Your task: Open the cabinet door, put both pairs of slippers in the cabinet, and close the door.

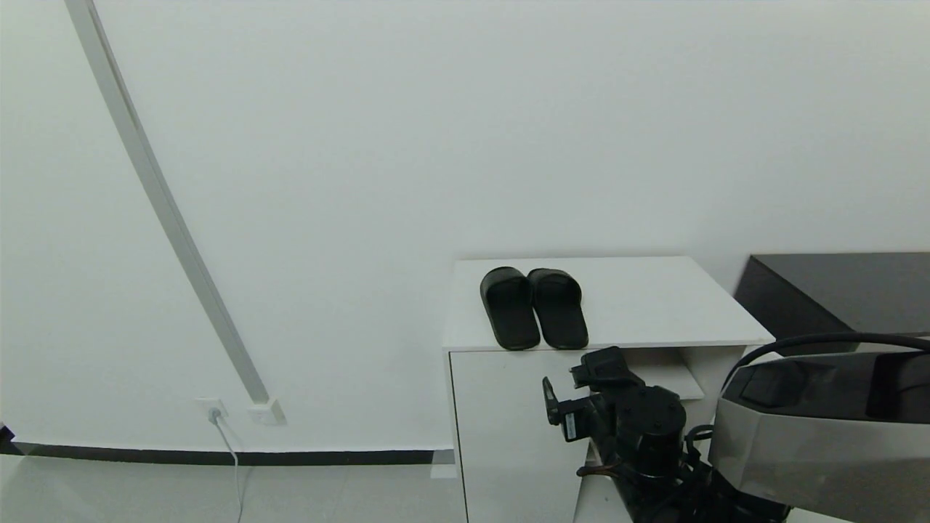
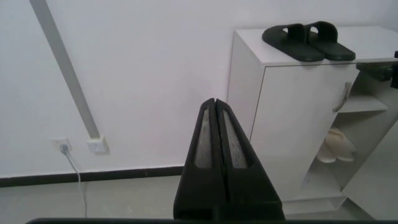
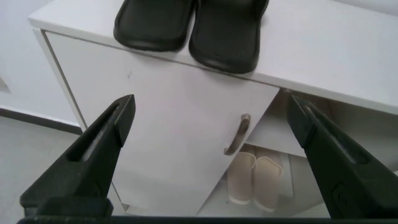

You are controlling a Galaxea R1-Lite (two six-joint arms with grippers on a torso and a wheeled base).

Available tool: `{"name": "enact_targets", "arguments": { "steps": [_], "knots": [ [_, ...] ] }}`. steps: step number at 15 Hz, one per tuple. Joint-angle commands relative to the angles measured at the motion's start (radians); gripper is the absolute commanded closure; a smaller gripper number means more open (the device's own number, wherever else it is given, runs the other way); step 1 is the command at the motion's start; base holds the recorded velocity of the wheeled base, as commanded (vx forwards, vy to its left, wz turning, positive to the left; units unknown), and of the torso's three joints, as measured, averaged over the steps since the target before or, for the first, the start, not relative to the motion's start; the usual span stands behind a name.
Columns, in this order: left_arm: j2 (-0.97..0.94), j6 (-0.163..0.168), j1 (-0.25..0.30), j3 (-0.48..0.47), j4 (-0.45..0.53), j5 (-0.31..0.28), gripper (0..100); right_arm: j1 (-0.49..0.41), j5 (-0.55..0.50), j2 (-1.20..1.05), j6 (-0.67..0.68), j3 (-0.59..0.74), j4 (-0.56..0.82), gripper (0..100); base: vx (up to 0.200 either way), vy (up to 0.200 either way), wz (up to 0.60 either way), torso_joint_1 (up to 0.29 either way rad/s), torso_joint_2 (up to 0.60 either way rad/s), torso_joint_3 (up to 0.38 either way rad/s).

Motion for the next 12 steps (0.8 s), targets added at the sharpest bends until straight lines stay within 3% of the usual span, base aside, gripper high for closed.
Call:
{"name": "enact_targets", "arguments": {
  "steps": [1,5,9,12],
  "knots": [
    [0.0,-0.001,0.0,0.0,0.0,0.0,100,0.0,0.001,0.002,0.0,0.001,-0.001,0,0.0,0.0,0.0,0.173,-0.36,-0.193],
    [0.0,-0.001,0.0,0.0,0.0,0.0,100,-0.016,0.02,0.023,0.009,-0.008,-0.001,0,0.0,0.0,0.0,0.17,-0.35,-0.192],
    [0.0,0.002,0.0,0.001,0.0,0.0,100,-0.027,0.103,0.008,-0.003,-0.042,0.008,0,0.0,0.0,0.0,0.167,-0.35,-0.185],
    [0.0,0.004,0.0,0.001,0.0,-0.002,100,-0.042,0.104,-0.086,0.101,-0.234,0.343,0,0.0,0.0,0.0,0.073,-0.15,-0.08]
  ]
}}
